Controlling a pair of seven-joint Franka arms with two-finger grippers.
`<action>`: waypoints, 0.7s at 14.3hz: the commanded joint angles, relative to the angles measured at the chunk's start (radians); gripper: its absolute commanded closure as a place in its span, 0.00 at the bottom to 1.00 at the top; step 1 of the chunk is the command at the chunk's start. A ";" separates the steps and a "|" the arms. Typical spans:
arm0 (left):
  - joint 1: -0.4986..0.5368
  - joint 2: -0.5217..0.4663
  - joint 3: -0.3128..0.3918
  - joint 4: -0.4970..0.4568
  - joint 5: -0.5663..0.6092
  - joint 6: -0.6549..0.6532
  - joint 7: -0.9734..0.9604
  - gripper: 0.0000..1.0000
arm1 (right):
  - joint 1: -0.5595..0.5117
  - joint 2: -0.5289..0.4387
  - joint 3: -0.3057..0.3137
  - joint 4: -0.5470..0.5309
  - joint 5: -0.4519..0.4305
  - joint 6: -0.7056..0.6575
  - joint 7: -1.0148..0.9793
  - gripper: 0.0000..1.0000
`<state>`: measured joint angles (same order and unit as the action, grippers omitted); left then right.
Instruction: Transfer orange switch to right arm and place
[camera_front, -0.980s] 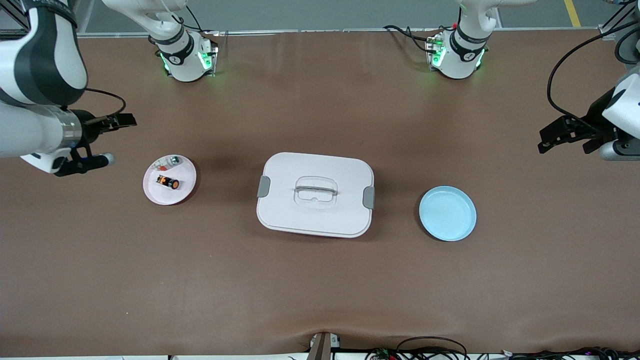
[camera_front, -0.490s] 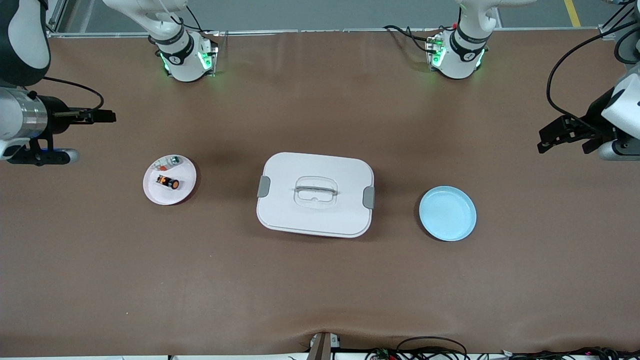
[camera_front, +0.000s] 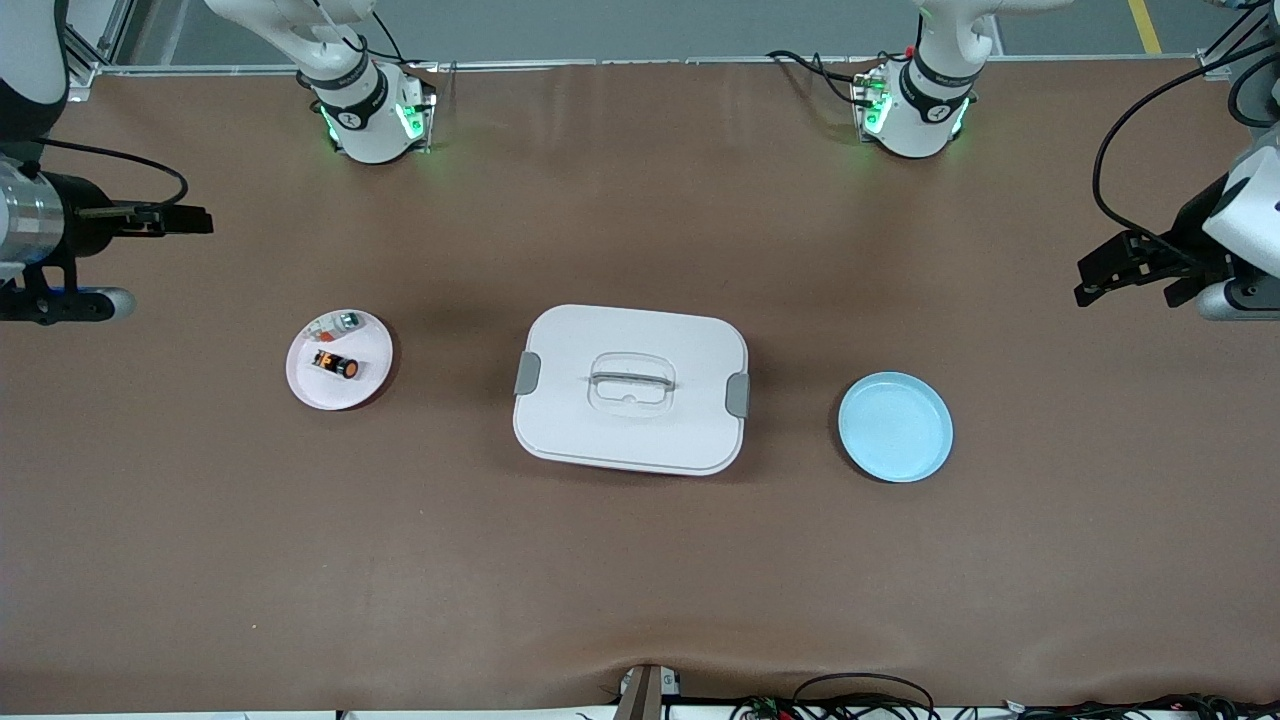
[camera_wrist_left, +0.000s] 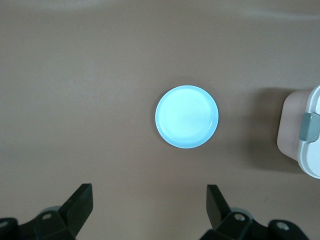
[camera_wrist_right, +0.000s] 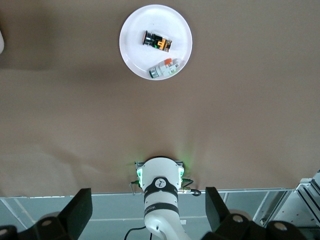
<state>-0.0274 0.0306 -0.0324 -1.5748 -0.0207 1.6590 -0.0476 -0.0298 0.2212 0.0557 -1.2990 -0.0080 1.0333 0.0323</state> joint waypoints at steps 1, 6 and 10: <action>-0.003 -0.005 0.000 0.012 0.010 -0.018 -0.009 0.00 | -0.002 0.018 0.006 0.047 -0.006 0.016 0.011 0.00; -0.005 -0.005 0.000 0.010 0.019 -0.018 -0.001 0.00 | -0.015 0.012 -0.002 0.087 0.025 0.025 0.009 0.00; -0.005 -0.005 0.000 0.010 0.021 -0.018 -0.001 0.00 | -0.024 -0.006 -0.005 0.115 0.057 0.008 0.020 0.00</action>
<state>-0.0274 0.0306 -0.0324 -1.5746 -0.0207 1.6590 -0.0476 -0.0409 0.2195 0.0463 -1.2229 0.0242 1.0688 0.0323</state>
